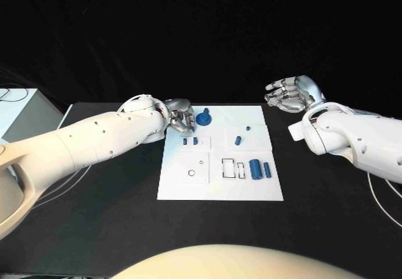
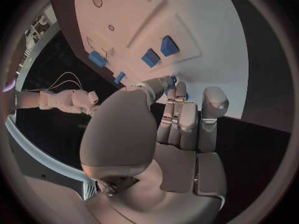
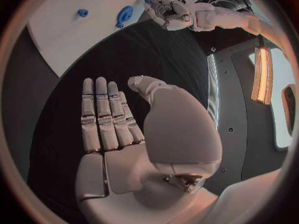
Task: Assemble the parts on the task board
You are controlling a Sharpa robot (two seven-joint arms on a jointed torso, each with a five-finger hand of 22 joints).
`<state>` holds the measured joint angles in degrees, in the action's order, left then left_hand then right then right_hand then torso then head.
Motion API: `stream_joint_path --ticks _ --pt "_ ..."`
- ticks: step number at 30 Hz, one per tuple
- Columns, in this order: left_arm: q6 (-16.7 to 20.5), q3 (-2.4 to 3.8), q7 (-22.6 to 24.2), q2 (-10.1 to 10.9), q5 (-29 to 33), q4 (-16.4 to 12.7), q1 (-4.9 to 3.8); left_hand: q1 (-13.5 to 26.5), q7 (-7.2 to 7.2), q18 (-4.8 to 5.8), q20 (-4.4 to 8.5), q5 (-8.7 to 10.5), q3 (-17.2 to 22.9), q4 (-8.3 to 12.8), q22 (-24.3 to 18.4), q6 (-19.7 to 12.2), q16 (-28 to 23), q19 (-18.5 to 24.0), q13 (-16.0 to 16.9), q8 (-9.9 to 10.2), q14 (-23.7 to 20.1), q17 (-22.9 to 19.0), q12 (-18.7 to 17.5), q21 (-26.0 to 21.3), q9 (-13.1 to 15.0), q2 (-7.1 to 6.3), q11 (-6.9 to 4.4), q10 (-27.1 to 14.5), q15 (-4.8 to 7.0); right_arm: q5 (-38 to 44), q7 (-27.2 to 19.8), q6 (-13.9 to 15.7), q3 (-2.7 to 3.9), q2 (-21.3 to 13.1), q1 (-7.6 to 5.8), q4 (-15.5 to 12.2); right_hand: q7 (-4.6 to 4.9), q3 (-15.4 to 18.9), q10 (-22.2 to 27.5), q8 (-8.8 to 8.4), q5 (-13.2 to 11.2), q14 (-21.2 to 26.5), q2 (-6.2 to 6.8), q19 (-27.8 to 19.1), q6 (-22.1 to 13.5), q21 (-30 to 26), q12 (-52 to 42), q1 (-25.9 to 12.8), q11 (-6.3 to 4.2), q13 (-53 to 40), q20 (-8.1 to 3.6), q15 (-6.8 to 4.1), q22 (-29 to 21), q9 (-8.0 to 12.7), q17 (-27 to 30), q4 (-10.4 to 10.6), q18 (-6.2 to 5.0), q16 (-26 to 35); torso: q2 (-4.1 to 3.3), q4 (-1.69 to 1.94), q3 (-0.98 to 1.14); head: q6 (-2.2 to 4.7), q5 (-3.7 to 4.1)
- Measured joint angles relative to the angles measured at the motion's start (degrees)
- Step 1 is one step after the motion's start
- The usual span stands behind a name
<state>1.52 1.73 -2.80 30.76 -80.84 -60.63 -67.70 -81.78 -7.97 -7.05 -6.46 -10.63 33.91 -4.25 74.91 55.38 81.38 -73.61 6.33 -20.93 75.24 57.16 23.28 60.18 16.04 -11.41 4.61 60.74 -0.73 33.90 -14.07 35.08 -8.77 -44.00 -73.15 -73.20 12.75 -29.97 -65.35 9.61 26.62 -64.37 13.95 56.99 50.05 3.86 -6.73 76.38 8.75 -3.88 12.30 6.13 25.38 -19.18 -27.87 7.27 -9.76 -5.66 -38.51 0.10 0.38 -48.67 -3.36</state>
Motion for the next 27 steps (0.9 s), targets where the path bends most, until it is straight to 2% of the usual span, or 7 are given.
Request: stream_joint_path --ticks 23,27 --pt "-0.65 -0.07 -0.08 -0.56 -0.16 0.62 0.12 -0.01 -0.23 0.00 0.00 0.00 0.16 0.16 -0.01 0.22 0.00 0.00 0.00 0.12 0.00 -0.73 -0.21 -0.22 0.09 0.00 0.00 0.41 0.00 0.00 0.00 -0.01 0.01 0.00 0.00 -0.03 0.00 0.00 0.00 0.00 0.00 0.00 0.00 0.00 0.00 0.00 0.00 0.00 0.00 0.00 0.00 0.00 0.01 0.00 0.00 0.00 0.00 0.00 0.04 0.01 0.03 0.06 0.15" --pt "-0.75 -0.32 -0.28 -0.81 -0.51 0.86 0.11 -0.01 -0.23 0.00 0.00 0.00 0.16 0.16 -0.01 0.21 0.00 0.00 0.00 0.32 0.00 -0.80 -0.21 -0.22 0.05 -0.01 0.00 0.41 0.00 0.00 -0.01 -0.01 0.01 -0.01 0.00 -0.03 0.00 0.00 0.00 0.00 0.00 0.00 0.00 0.00 0.00 0.00 0.00 0.00 0.00 0.00 0.00 0.00 0.01 0.00 0.00 0.00 0.00 0.00 0.04 -0.02 0.02 0.06 0.19"
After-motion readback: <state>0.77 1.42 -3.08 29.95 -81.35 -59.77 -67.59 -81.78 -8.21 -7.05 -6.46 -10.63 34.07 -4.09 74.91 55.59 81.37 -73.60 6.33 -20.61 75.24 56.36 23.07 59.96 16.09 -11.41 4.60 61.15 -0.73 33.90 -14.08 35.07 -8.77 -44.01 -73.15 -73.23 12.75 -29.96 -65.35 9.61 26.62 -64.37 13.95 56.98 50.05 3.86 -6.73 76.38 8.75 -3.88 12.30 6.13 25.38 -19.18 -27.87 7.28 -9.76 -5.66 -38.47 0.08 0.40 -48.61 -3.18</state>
